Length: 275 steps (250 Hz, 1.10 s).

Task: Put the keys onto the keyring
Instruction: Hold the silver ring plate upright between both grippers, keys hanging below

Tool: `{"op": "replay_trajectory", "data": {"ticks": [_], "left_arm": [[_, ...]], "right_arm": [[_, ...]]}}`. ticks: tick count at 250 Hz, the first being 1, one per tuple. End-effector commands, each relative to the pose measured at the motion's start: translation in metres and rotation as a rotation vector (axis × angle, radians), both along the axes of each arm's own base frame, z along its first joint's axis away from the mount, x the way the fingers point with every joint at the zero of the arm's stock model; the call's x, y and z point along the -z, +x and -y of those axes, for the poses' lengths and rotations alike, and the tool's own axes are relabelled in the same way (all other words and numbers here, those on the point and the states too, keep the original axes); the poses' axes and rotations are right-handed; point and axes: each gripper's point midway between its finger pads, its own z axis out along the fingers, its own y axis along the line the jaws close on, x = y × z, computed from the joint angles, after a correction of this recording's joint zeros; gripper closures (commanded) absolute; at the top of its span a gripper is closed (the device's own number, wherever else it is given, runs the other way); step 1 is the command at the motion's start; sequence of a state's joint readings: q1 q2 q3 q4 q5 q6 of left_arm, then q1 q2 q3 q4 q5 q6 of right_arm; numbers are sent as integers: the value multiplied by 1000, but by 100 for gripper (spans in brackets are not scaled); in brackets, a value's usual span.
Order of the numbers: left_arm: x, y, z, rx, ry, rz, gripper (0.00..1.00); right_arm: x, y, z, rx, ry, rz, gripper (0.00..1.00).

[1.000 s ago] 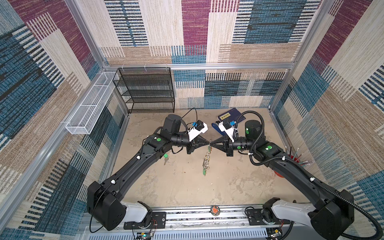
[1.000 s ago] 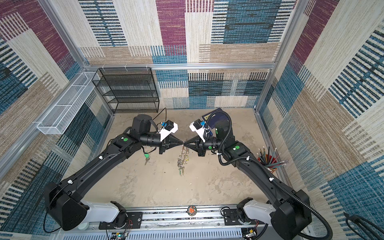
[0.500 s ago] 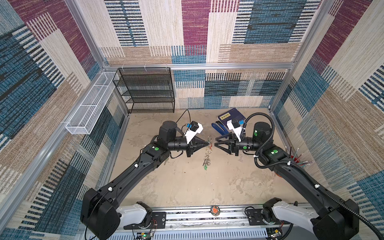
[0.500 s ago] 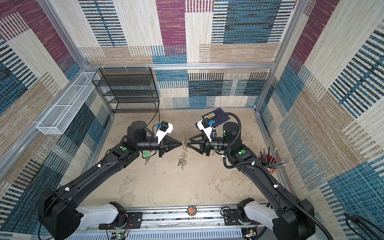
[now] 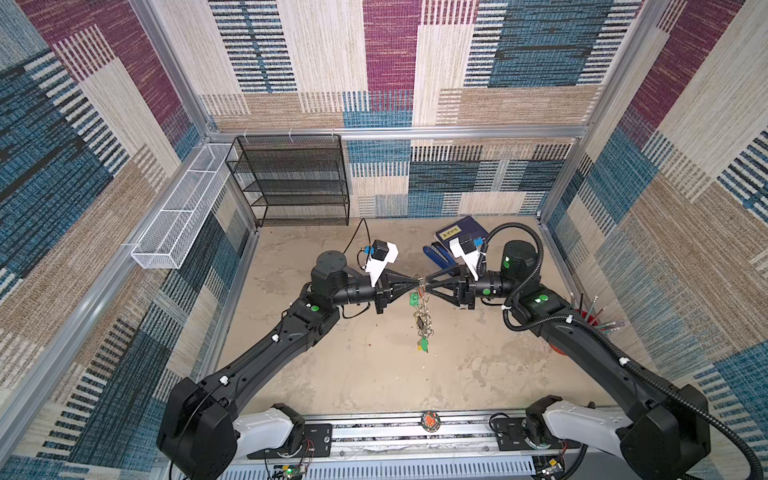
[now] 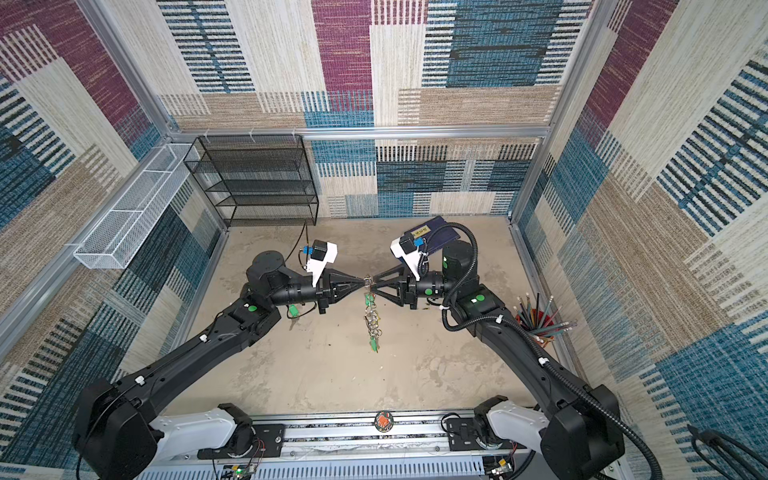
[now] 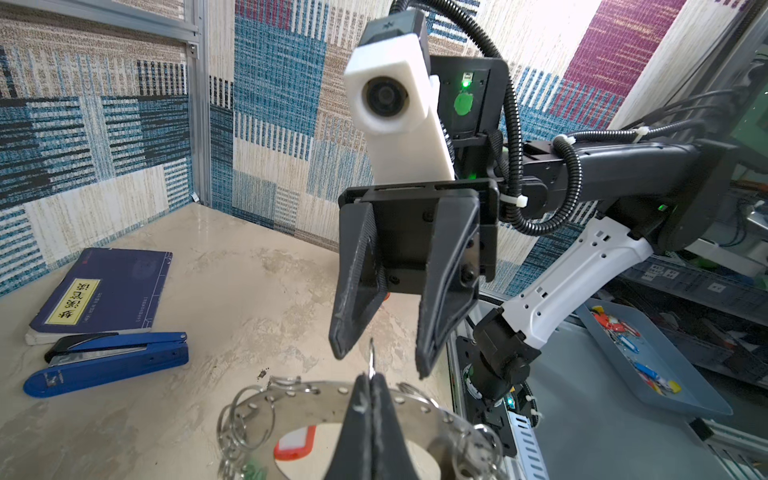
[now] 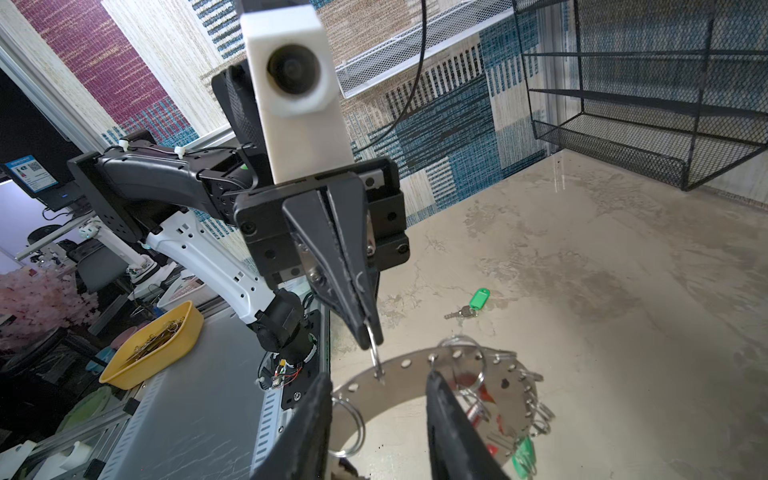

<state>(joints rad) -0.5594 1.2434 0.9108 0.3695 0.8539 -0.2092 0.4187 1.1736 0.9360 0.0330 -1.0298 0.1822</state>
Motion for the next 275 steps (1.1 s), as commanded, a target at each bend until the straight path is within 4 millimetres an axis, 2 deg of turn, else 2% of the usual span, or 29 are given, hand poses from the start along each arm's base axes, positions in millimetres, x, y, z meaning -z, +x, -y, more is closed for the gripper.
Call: {"op": "replay_trajectory", "data": {"ticks": [1,80,100,275], "left_arm": [[-18,-4,1,24,-77,40,100],[-9,-4,4,51,-96,-3,100],[-17,-5,3,52,-123,22,100],[-12,-6,4,75,-142,3,100]], "right_arm": [[-9,-2,-2,-21,23,34,62],[-12,-1,-4,-23,32,42,70],[-11,-1,-4,-21,31,41,71],[-12,-4,-6,-39,47,47,88]]}}
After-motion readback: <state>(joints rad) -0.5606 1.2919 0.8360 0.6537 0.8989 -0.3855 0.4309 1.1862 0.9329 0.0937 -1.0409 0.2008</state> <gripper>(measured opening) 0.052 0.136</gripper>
